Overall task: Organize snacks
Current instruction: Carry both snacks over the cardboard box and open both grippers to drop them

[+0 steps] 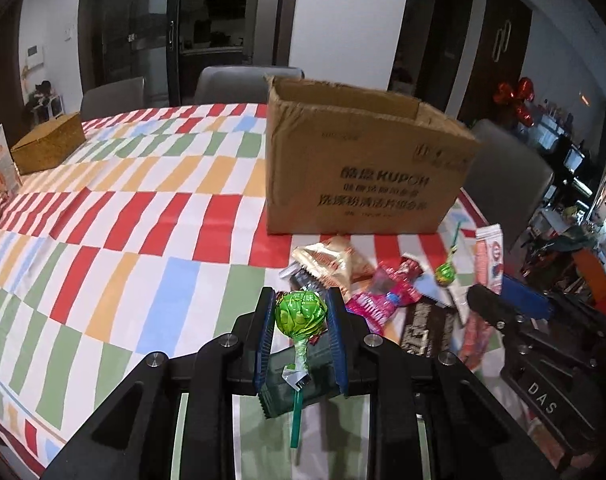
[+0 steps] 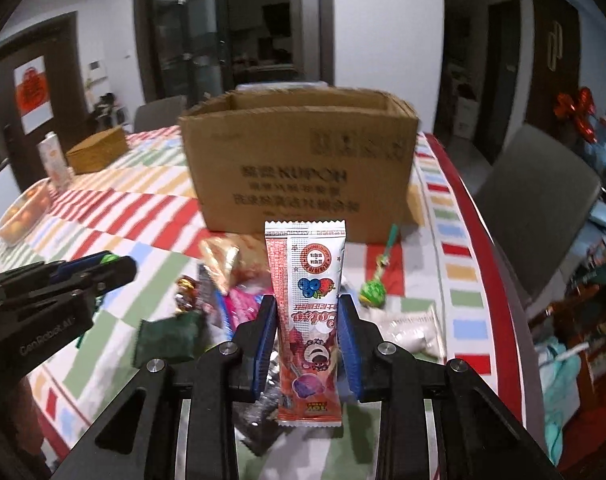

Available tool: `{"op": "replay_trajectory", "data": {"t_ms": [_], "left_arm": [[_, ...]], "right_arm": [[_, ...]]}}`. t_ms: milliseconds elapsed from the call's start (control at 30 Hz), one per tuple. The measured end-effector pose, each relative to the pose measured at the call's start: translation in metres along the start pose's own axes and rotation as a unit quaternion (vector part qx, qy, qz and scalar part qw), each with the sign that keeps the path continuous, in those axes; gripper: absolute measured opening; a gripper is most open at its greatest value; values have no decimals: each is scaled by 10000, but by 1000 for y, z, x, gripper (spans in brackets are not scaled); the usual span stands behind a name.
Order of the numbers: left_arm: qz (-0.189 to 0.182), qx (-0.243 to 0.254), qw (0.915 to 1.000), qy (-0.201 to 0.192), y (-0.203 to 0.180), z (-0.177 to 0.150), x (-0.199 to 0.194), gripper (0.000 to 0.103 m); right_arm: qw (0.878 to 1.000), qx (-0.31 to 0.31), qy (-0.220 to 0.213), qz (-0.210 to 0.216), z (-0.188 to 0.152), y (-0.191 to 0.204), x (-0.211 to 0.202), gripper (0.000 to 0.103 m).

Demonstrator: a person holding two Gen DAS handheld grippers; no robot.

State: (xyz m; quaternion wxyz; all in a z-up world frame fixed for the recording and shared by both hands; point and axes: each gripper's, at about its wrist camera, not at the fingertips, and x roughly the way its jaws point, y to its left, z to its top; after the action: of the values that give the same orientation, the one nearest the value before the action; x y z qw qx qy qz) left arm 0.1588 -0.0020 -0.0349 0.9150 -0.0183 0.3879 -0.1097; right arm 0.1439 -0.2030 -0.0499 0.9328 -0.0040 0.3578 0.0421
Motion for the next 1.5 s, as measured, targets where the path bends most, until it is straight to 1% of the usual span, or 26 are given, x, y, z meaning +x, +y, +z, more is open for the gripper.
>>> {"op": "replay_trajectory", "data": {"t_ms": [133, 300, 500, 633, 733, 767, 900, 1133, 1233, 1400, 1500], "left_arm": [[1, 41, 9999, -165, -5, 10, -13, 26], [-32, 82, 9991, -409, -12, 30, -25, 26], [-141, 210, 9976, -651, -21, 63, -30, 26], [-376, 228, 9968, -669, -25, 90, -29, 26], [-399, 302, 9959, -748, -28, 112, -27, 26], [-469, 319, 9956, -746, -29, 122, -26, 26], [-526, 422, 9952, -714, -31, 150, -19, 26], [-712, 423, 9957, -416, -28, 194, 5, 26], [-615, 471, 9964, -333, -26, 208, 19, 26], [-576, 461, 9971, -181, -25, 223, 38, 26], [-506, 461, 9976, -135, -27, 231, 47, 26]], "right_arm": [[9994, -150, -198, 228, 11, 6, -8, 32], [9979, -111, -394, 500, 29, 2, -16, 32], [9960, 23, -534, 717, 59, -8, -18, 32], [9952, 125, -608, 761, 81, -16, -15, 32], [9943, 196, -616, 847, 100, -21, -13, 32], [9939, 203, -625, 880, 106, -23, -12, 32], [9937, 165, -670, 878, 133, -27, -10, 32], [9944, 122, -625, 849, 175, -35, 1, 32], [9954, 59, -611, 736, 191, -35, 8, 32], [9968, -39, -599, 535, 213, -38, 26, 32], [9970, 33, -544, 552, 224, -43, 37, 32]]}}
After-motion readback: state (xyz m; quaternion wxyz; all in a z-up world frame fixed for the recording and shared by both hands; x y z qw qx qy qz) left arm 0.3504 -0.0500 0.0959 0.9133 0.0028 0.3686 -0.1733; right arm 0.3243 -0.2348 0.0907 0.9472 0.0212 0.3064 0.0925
